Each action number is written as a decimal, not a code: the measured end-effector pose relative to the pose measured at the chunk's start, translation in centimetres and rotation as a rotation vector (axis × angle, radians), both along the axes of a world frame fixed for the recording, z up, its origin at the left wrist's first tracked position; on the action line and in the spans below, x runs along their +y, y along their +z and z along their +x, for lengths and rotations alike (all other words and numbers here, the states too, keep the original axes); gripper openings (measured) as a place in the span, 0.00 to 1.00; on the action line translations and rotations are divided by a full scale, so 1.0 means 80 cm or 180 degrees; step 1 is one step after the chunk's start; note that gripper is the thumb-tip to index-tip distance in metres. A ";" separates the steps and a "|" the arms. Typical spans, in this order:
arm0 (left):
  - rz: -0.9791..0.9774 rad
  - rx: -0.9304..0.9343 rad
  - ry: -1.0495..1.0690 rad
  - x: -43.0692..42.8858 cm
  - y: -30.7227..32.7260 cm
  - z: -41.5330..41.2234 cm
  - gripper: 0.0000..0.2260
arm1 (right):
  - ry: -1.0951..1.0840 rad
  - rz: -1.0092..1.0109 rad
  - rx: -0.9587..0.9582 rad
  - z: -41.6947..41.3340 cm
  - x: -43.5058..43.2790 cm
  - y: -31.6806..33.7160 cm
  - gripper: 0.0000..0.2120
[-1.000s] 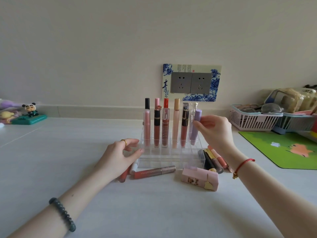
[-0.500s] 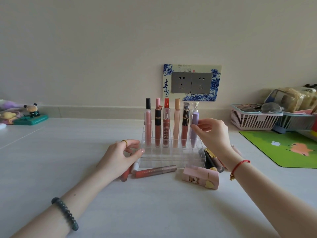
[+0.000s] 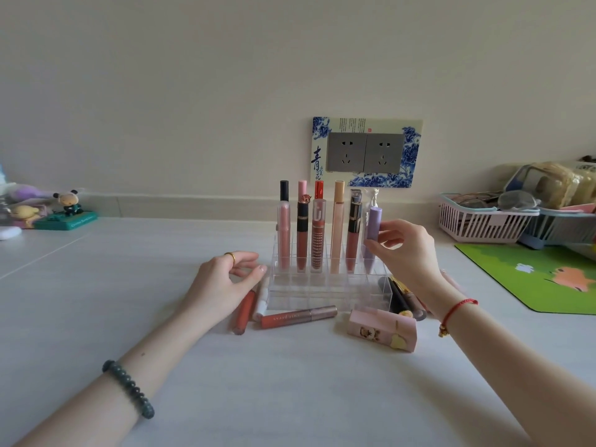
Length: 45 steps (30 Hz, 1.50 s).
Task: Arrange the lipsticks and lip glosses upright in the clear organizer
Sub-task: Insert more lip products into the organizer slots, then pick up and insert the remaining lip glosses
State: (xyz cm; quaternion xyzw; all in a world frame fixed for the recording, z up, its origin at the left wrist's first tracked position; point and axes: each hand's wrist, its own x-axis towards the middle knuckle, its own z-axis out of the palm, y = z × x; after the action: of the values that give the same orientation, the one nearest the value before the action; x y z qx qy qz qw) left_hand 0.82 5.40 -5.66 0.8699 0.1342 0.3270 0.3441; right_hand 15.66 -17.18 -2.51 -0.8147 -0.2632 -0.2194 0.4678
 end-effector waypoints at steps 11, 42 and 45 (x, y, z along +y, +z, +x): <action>0.0168 0.0094 0.0381 0.025 0.013 -0.013 0.10 | 0.0025 0.0167 0.0010 -0.008 -0.011 0.011 0.16; -0.0843 -0.0690 -0.0652 -0.017 0.053 -0.022 0.08 | 0.1713 -0.0558 -0.0256 -0.100 0.044 0.022 0.07; -0.1042 -0.1000 -0.0904 -0.023 0.056 -0.007 0.09 | 0.1579 -0.0413 -0.0264 -0.094 0.062 0.026 0.10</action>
State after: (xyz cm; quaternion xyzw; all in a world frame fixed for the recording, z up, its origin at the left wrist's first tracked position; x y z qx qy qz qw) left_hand 0.25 3.52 -1.21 0.7513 0.0069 0.3805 0.5391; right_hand 8.13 -12.19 -0.43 -0.7439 -0.4874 -0.1139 0.4428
